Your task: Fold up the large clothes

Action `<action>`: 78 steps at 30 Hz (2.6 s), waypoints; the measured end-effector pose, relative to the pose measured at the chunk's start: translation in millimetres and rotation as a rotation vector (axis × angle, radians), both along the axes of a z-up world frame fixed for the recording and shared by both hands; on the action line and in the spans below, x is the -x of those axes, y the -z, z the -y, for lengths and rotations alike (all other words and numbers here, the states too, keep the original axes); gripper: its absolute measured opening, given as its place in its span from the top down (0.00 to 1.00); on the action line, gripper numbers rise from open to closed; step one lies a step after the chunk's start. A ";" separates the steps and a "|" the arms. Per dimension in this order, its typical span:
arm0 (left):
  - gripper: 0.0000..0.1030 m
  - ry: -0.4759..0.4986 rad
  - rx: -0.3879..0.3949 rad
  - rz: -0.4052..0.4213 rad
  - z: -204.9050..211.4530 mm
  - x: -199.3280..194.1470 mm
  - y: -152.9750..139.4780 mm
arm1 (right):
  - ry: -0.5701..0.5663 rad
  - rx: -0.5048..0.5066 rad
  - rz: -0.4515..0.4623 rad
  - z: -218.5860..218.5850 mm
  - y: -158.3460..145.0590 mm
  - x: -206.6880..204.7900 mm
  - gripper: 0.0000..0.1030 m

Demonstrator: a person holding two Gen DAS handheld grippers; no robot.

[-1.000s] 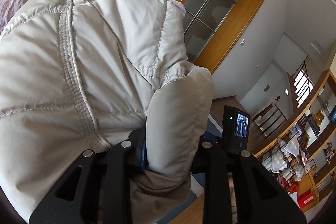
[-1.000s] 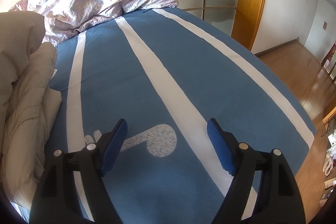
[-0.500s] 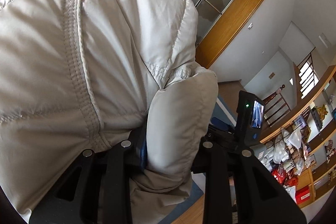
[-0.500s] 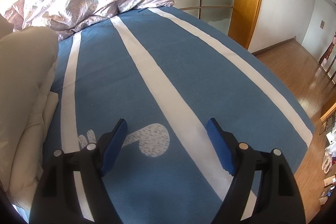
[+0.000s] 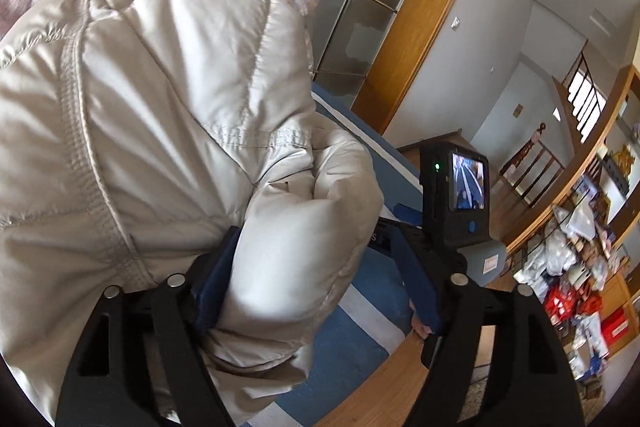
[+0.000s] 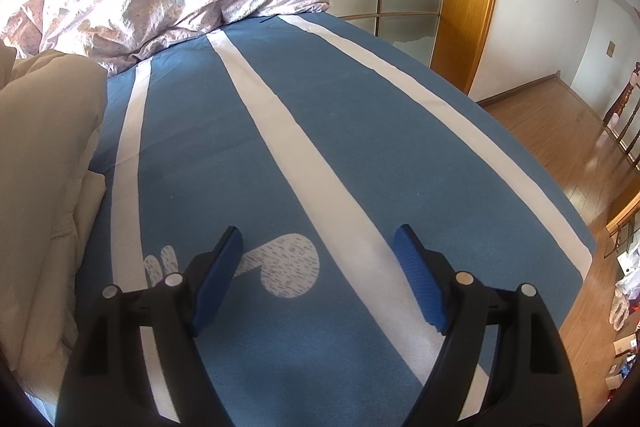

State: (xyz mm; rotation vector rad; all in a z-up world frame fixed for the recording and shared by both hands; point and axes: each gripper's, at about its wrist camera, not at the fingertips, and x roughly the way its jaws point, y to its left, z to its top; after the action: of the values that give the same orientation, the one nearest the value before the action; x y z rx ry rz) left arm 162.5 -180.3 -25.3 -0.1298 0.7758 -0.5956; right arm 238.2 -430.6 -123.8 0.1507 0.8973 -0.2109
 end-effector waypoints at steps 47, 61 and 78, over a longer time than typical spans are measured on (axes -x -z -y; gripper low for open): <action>0.15 -0.232 -0.038 0.142 -62.3 20.3 -47.4 | 0.073 0.091 0.320 -20.2 -129.2 54.5 0.23; 0.13 -0.418 -0.060 0.141 -124.6 2.7 -48.3 | -0.357 0.065 0.419 -171.2 -178.1 47.0 0.19; 0.13 -0.505 -0.091 0.103 -157.3 -36.0 -39.2 | -0.400 0.040 0.357 -196.3 -154.9 18.7 0.50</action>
State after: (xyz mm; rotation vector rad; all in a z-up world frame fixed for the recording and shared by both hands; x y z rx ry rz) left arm 198.5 -23.0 14.0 -0.2018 0.6359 -0.0873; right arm 219.4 -234.3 31.1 -0.0308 0.5516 0.1680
